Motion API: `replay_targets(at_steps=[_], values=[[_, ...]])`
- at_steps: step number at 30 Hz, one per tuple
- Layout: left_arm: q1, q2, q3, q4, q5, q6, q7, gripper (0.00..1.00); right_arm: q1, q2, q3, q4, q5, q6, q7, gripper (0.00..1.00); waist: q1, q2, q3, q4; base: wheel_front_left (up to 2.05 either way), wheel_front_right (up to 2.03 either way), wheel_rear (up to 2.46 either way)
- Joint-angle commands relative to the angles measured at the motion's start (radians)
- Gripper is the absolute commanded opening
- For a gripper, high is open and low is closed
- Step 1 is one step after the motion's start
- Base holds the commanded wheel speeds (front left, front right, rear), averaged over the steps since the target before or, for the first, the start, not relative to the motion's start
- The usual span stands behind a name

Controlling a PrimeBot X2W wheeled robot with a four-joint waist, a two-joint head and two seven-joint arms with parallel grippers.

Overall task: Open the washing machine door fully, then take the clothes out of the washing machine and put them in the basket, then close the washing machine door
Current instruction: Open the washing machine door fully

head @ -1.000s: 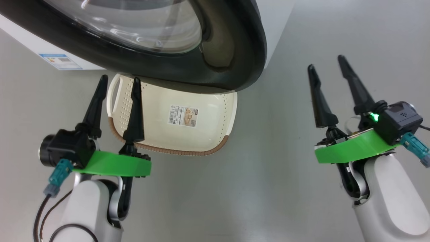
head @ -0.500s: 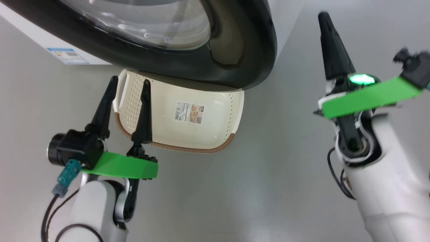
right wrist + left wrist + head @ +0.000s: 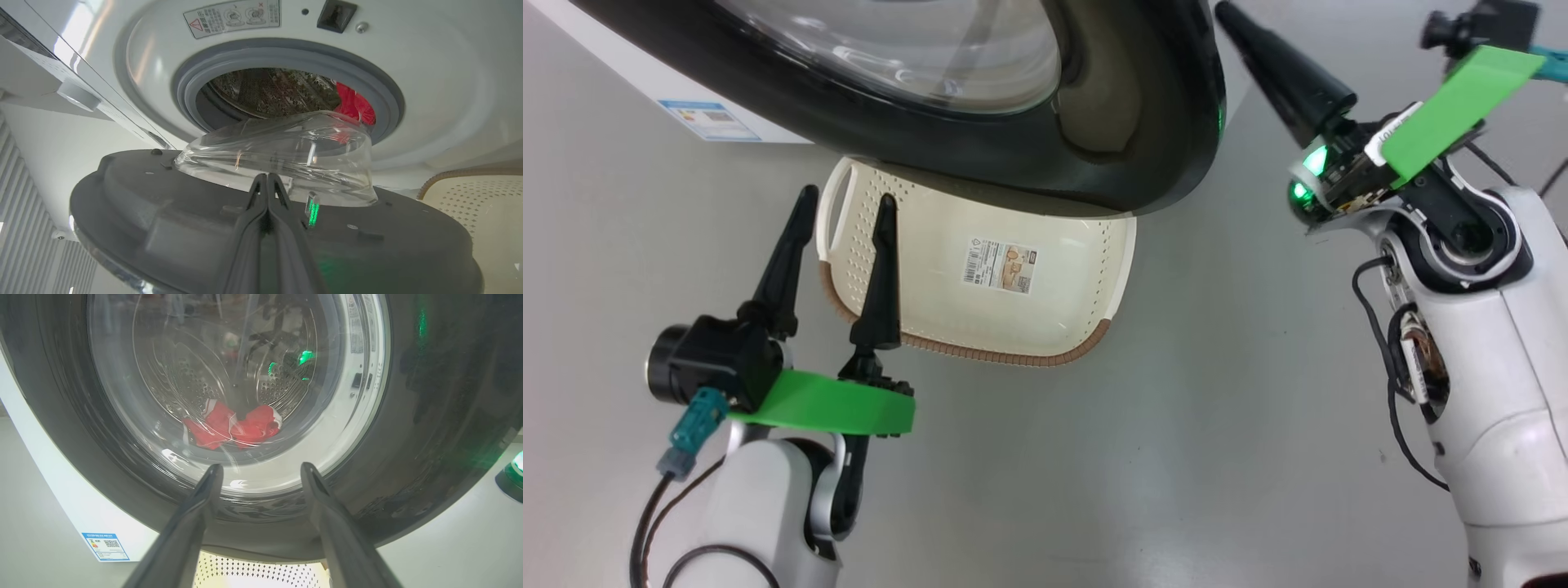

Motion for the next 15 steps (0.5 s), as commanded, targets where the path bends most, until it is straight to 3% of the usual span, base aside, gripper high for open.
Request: replay_targets(at_steps=[1, 7, 15], values=[[0.017, 0.017, 0.032, -0.028, -0.003, 0.006, -0.005, 1.0, -0.029, 0.015, 0.018, -0.005, 0.032, 0.001, 0.032, 0.0, 0.0, 0.0, 0.0, 0.0, 0.0, 0.0, 0.0], [0.024, 0.017, 0.028, -0.029, -0.007, 0.01, -0.005, 1.0, -0.091, 0.002, 0.06, 0.076, 0.141, 0.001, 0.152, 0.0, 0.0, 0.0, 0.001, 0.002, 0.0, 0.0, 0.0], [0.024, 0.017, 0.02, -0.024, -0.01, 0.015, -0.005, 1.0, -0.105, -0.029, 0.138, 0.047, 0.181, 0.001, 0.199, 0.0, 0.0, 0.0, -0.002, 0.008, 0.0, 0.0, 0.0]])
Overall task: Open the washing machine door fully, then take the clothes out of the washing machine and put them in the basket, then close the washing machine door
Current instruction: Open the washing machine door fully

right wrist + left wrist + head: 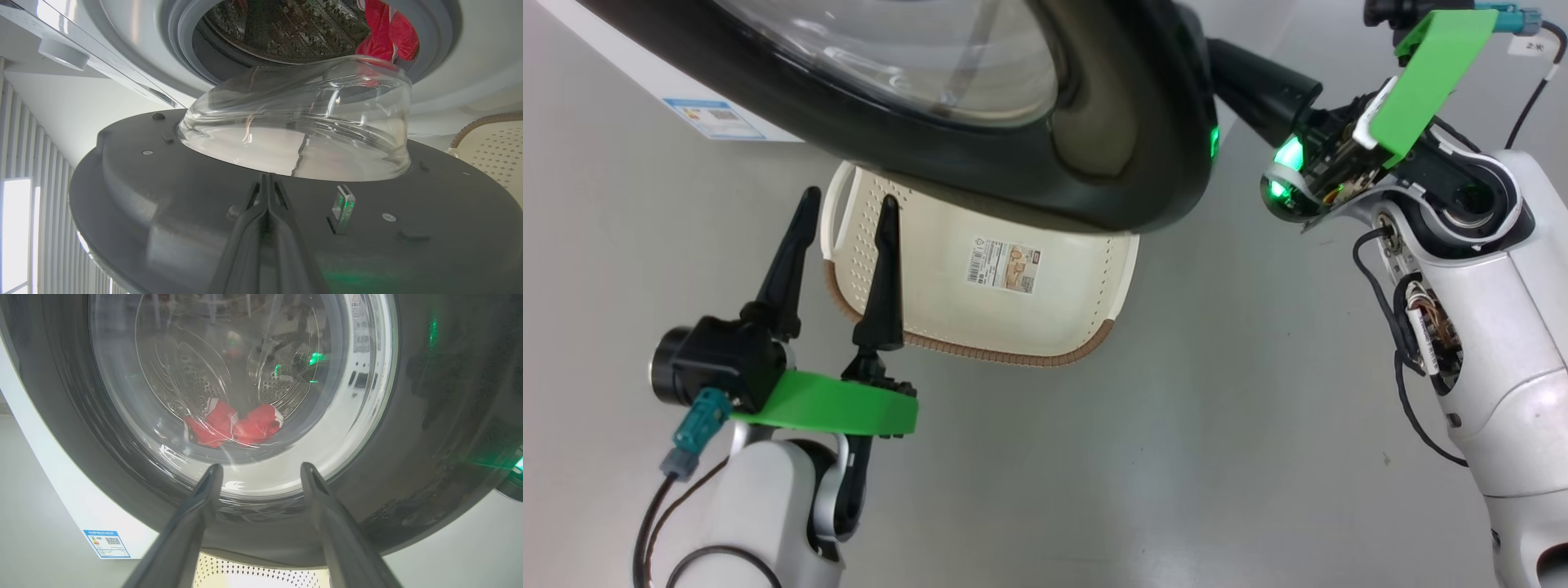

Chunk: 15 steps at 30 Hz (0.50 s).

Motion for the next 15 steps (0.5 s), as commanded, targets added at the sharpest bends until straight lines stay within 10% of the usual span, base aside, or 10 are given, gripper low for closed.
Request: replay_targets(at_steps=[1, 15], values=[[0.023, 0.018, 0.025, -0.021, -0.003, 0.006, -0.005, 1.0, -0.006, 0.011, 0.039, -0.051, 0.015, 0.001, 0.015, 0.0, 0.0, 0.0, -0.007, 0.003, 0.0, 0.0, 0.0], [0.041, 0.018, 0.015, 0.0, -0.028, 0.017, -0.005, 1.0, 0.08, -0.068, 0.184, -0.142, 0.063, 0.001, -0.005, 0.0, 0.0, 0.0, -0.068, 0.044, 0.0, 0.0, 0.0]])
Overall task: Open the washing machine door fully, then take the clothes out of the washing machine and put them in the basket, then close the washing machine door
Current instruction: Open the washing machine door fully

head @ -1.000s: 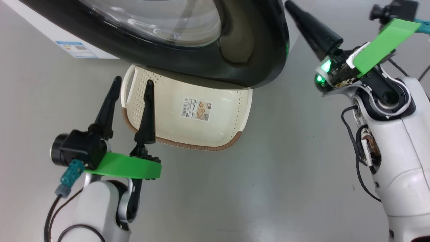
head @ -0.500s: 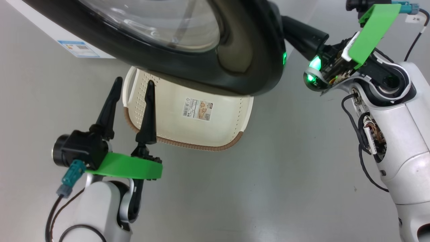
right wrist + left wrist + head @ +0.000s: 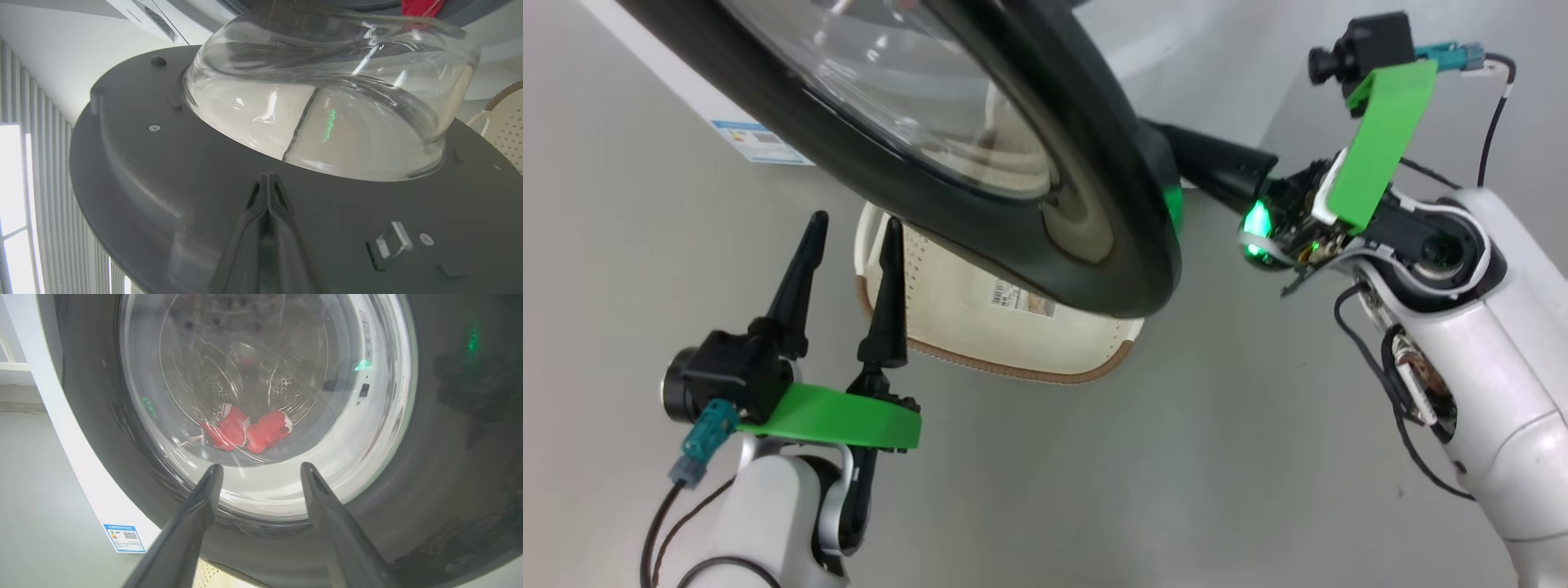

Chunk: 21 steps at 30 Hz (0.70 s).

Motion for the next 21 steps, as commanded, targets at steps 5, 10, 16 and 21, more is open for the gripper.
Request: replay_targets(at_steps=[5, 10, 16, 21], values=[[0.02, 0.018, 0.028, -0.021, -0.021, 0.017, -0.005, 1.0, 0.053, -0.016, 0.074, -0.05, 0.041, 0.001, -0.018, 0.0, 0.0, 0.0, -0.034, 0.042, 0.0, 0.0, 0.0], [0.031, 0.018, 0.034, -0.015, -0.032, 0.027, -0.005, 1.0, 0.07, -0.042, 0.133, -0.062, 0.076, 0.001, -0.042, 0.0, 0.0, 0.0, -0.063, 0.074, 0.0, 0.0, 0.0], [0.05, 0.018, 0.033, -0.02, -0.048, 0.039, -0.005, 1.0, 0.083, -0.076, 0.203, -0.083, 0.128, 0.001, -0.07, 0.0, 0.0, 0.0, -0.094, 0.121, 0.0, 0.0, 0.0], [0.067, 0.018, 0.032, -0.019, -0.058, 0.047, -0.005, 1.0, 0.085, -0.106, 0.265, -0.104, 0.167, 0.001, -0.096, 0.0, 0.0, 0.0, -0.119, 0.164, 0.0, 0.0, 0.0]])
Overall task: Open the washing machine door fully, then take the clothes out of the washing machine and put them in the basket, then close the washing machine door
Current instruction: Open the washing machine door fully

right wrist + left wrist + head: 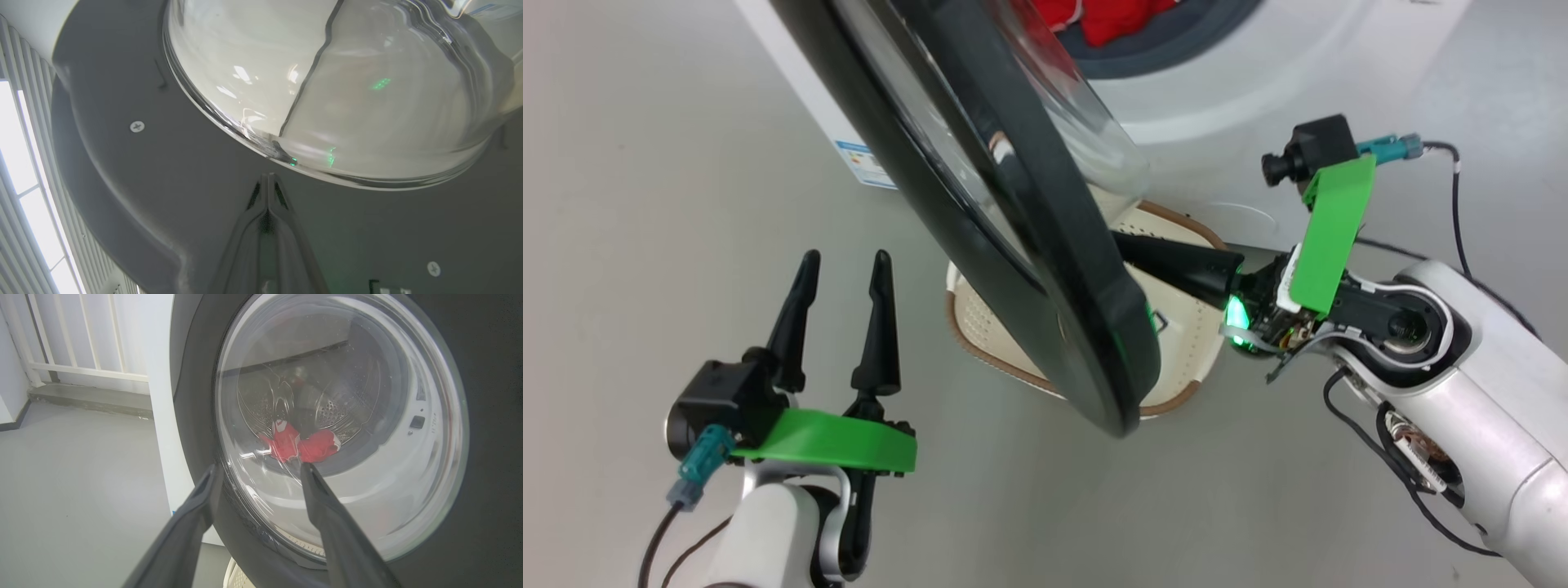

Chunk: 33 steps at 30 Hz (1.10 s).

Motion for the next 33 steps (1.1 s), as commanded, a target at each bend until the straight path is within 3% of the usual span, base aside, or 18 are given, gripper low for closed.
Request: replay_targets(at_steps=[1, 14, 33], values=[[0.013, 0.019, 0.031, -0.023, -0.009, 0.012, -0.005, 1.0, 0.027, 0.007, 0.027, -0.038, 0.029, 0.001, -0.009, 0.0, 0.0, 0.0, -0.03, 0.037, 0.0, 0.0, 0.0], [0.069, 0.019, 0.037, -0.011, -0.021, 0.028, -0.005, 1.0, 0.023, -0.051, 0.215, -0.089, 0.131, 0.001, -0.075, 0.0, 0.0, 0.0, -0.123, 0.148, 0.0, 0.0, 0.0], [0.12, 0.019, 0.04, 0.013, -0.025, 0.029, -0.005, 1.0, -0.002, -0.06, 0.394, -0.112, 0.23, 0.001, -0.152, 0.0, 0.0, 0.0, -0.202, 0.275, 0.0, 0.0, 0.0]])
